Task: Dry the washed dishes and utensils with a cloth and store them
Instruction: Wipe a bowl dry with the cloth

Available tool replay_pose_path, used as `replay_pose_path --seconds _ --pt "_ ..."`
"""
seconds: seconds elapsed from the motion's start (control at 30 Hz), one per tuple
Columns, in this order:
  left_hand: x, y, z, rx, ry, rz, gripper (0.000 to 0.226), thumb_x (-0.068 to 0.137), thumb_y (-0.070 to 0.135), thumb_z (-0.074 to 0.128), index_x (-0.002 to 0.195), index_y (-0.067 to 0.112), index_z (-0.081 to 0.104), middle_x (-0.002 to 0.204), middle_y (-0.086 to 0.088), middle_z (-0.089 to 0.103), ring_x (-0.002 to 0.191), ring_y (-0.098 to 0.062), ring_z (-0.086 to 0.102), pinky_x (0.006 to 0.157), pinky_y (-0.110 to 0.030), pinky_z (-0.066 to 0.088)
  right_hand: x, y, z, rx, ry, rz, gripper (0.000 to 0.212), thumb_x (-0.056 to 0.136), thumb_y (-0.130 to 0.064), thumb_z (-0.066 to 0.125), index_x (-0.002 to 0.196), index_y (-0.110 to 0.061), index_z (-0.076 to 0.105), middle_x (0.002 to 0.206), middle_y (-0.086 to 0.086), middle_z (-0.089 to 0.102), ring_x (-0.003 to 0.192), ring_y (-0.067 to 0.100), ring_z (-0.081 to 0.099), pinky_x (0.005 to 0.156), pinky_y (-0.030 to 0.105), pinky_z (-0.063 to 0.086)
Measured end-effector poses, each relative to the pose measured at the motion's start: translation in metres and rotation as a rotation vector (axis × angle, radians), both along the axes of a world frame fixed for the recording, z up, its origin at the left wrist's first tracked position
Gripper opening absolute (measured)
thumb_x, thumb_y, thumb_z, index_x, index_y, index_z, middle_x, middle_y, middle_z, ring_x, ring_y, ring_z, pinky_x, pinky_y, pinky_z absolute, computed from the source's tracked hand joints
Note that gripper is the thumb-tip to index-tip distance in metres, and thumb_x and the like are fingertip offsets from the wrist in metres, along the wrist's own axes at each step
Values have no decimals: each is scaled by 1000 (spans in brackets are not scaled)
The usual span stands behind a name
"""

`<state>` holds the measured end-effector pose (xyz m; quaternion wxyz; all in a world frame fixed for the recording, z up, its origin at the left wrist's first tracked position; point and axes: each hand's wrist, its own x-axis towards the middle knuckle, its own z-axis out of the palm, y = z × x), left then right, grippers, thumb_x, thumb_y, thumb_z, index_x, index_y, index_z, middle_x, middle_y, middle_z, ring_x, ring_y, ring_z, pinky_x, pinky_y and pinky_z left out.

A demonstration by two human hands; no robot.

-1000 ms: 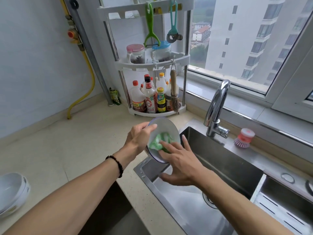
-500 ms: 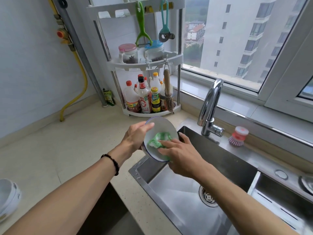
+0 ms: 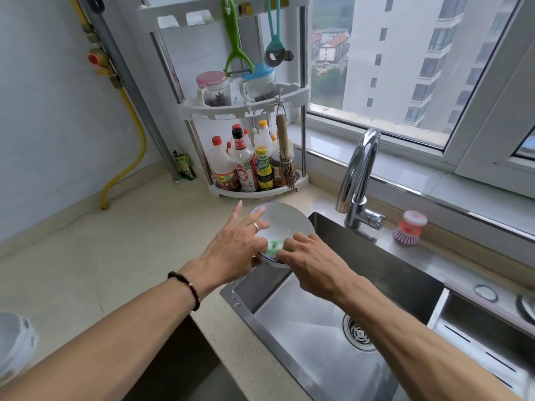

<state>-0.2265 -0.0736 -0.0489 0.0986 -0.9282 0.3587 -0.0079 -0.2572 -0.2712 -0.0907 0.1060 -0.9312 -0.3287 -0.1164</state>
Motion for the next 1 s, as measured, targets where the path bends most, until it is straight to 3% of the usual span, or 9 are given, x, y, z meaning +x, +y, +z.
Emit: replay_pose_path --seconds 0.17,0.27,0.4,0.53,0.6,0.67,0.73,0.83,1.0 --pt "3 -5 6 71 12 32 23 94 38 65 105 22 75 96 1 74 100 -18 66 125 -40 12 3 -6 -3 47 -34 -53 37 78 -1 76 108 -19 65 95 2 61 78 23 51 67 36 51" --pt "1 -7 12 -70 232 171 22 89 44 71 102 26 75 89 8 71 82 -13 59 92 -30 44 3 -13 0 105 -4 -104 70 76 -8 82 140 -17 53 110 7 62 86 23 53 74 37 55" --pt "-5 -4 12 -363 639 336 16 82 33 81 89 20 74 76 7 67 66 -12 59 59 -24 45 1 -17 18 334 179 -184 86 88 3 66 156 -17 16 120 15 66 99 28 61 88 40 56" --pt "-6 -8 11 -665 836 437 17 80 21 83 89 10 75 83 -10 73 72 -23 68 64 -33 55 -6 -10 20 595 96 -368 59 91 0 61 148 -9 46 130 14 62 108 27 61 90 34 48" --pt "-7 -14 13 -842 868 470 18 81 18 82 93 8 75 86 -11 74 74 -22 69 65 -31 56 -16 1 18 814 396 -318 58 91 -4 62 146 -18 48 147 8 48 122 16 54 100 30 46" --pt "-8 -20 15 -932 878 491 19 81 17 81 95 6 75 85 -9 76 72 -19 70 63 -28 57 -23 6 21 1119 797 -201 50 83 -19 71 131 -24 54 143 3 48 115 12 59 89 25 55" --pt "-9 -20 16 -971 881 507 11 82 13 80 90 8 74 79 -1 75 69 -14 69 60 -24 54 -17 5 26 1362 879 -218 28 84 -27 73 107 -15 63 131 2 58 104 15 65 76 24 55" --pt "-13 -20 20 -970 899 506 14 82 13 80 93 8 73 81 0 74 71 -14 70 61 -25 56 5 7 27 1268 669 -407 20 102 -34 53 115 -19 57 117 3 63 101 22 65 80 37 56" --pt "-14 -29 24 -960 794 502 21 82 15 80 97 3 72 87 -8 74 77 -24 72 65 -33 59 10 29 20 1070 482 -350 51 102 -41 38 152 -28 41 154 0 44 137 13 43 116 45 36"
